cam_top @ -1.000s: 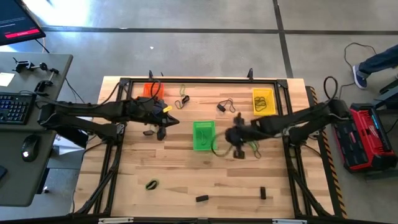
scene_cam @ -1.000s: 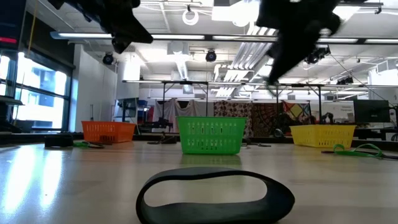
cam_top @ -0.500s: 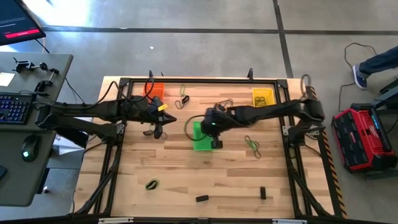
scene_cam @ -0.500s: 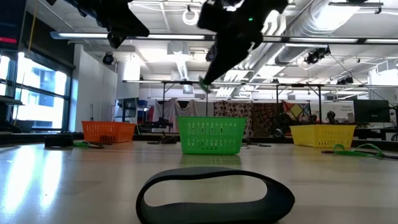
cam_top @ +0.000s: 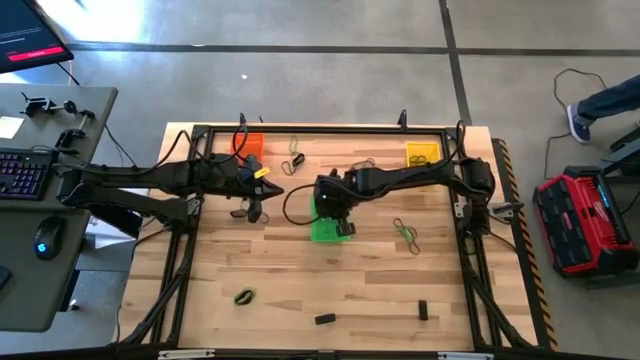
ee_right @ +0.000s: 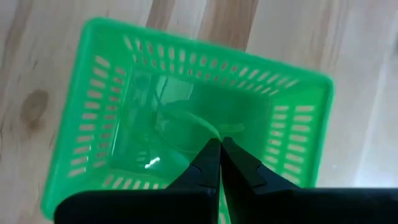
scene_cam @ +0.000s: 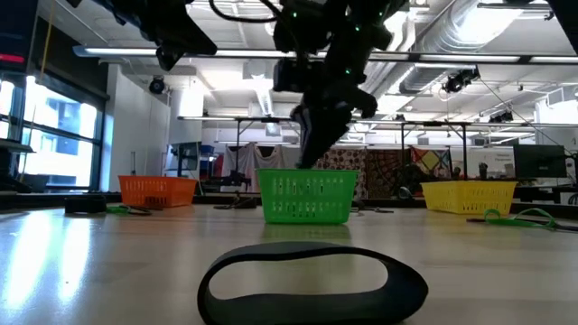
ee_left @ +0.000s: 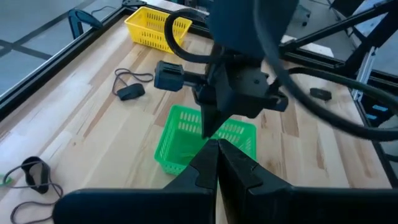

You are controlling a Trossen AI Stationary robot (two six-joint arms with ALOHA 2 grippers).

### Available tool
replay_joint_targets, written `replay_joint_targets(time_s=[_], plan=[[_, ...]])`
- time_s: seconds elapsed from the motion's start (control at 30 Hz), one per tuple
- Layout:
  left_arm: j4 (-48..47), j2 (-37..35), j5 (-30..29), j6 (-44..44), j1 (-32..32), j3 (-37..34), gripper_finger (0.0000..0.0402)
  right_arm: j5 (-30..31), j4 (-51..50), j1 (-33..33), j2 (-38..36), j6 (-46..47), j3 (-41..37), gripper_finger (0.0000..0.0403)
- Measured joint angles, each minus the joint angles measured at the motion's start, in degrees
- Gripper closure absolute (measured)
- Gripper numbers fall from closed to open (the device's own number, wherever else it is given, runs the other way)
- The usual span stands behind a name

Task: Sort rubber bands into baskets
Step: Put the green rubber band into the green bin

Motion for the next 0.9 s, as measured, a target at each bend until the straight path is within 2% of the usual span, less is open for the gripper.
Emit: replay_joint_targets(time_s=[0.53, 0.9], plan=[[-1.02, 0.0, -0.87, 0.09, 0.0, 0.0, 0.0401, -3.22, 7.49, -0.71, 0.0, 0.88, -7.34, 0.0403], [-0.97, 0.0, -0.83, 0.07, 0.0, 0.0, 0.0401, -2.91, 8.43, -0.57, 0.0, 1.9, -7.5, 0.0402]])
